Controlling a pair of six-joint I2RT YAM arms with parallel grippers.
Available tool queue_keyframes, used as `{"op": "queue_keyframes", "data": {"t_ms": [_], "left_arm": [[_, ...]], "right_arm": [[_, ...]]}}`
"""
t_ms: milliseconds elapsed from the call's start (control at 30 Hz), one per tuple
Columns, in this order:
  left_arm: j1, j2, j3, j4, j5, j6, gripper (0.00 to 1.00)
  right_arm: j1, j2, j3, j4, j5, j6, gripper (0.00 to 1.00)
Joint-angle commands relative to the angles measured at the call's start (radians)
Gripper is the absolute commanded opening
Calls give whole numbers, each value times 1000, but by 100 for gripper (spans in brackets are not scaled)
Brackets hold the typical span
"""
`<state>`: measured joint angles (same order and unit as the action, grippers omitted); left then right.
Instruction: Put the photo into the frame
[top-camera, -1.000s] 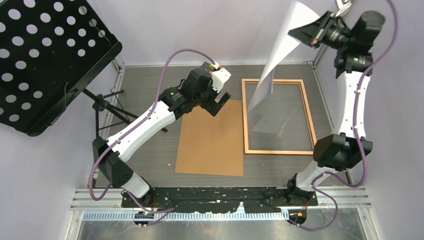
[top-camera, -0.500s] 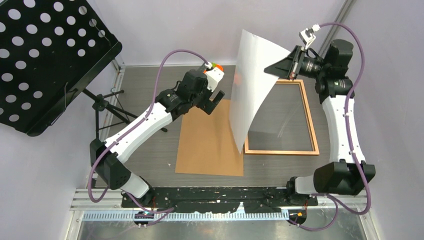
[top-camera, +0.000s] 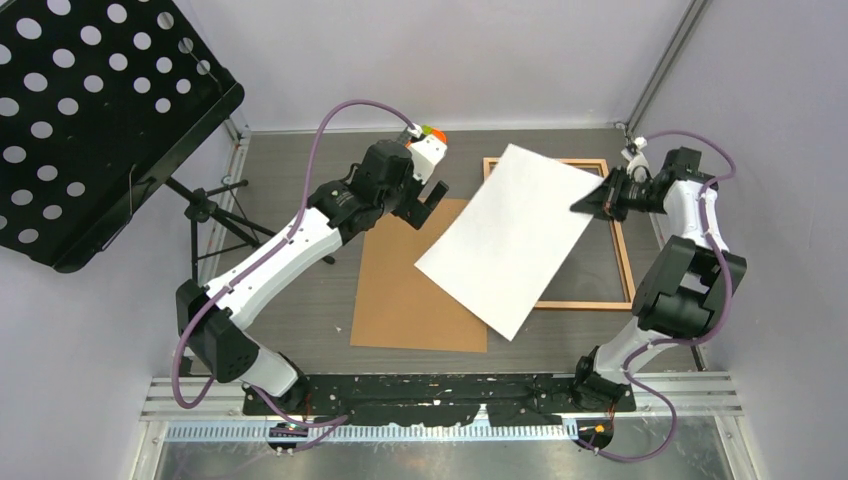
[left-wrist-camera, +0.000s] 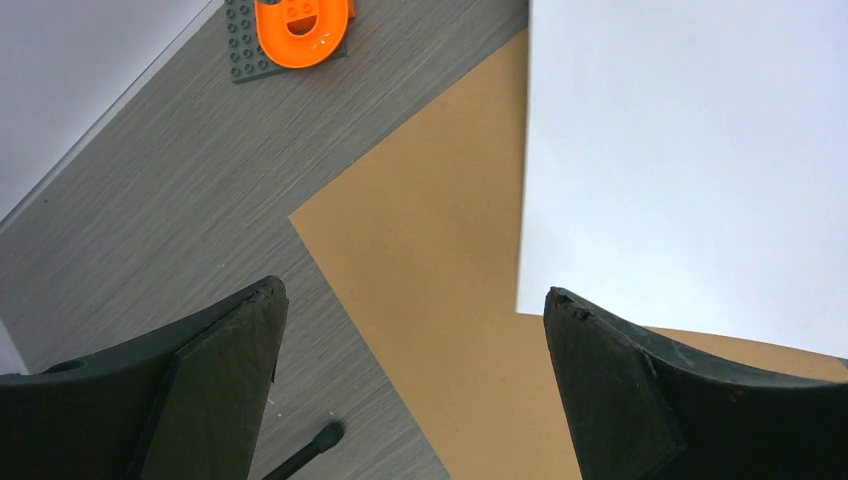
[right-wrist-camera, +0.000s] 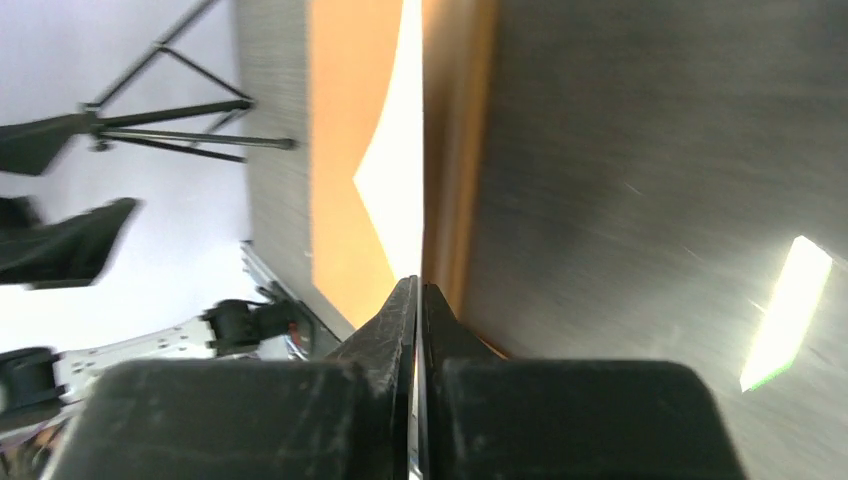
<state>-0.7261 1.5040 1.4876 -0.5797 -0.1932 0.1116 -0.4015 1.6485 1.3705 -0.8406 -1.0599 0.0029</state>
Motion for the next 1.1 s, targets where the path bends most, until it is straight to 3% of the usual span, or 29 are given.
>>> {"op": "queue_keyframes", "data": {"t_ms": [0,367,700,1067], "left_arm": [[2,-23,0,42,14,-9,100],[0,-5,14,27,41,-15,100],[0,7,11,19,47,-3,100],[1,14,13,18,59,-2,100]], "right_arm": [[-40,0,17,-127,207,-245,6],[-21,240,300,-188,604,-379,6],[129,404,485,-104,939,-448,6],[207,539,708,-151,1013,-623,6]]}}
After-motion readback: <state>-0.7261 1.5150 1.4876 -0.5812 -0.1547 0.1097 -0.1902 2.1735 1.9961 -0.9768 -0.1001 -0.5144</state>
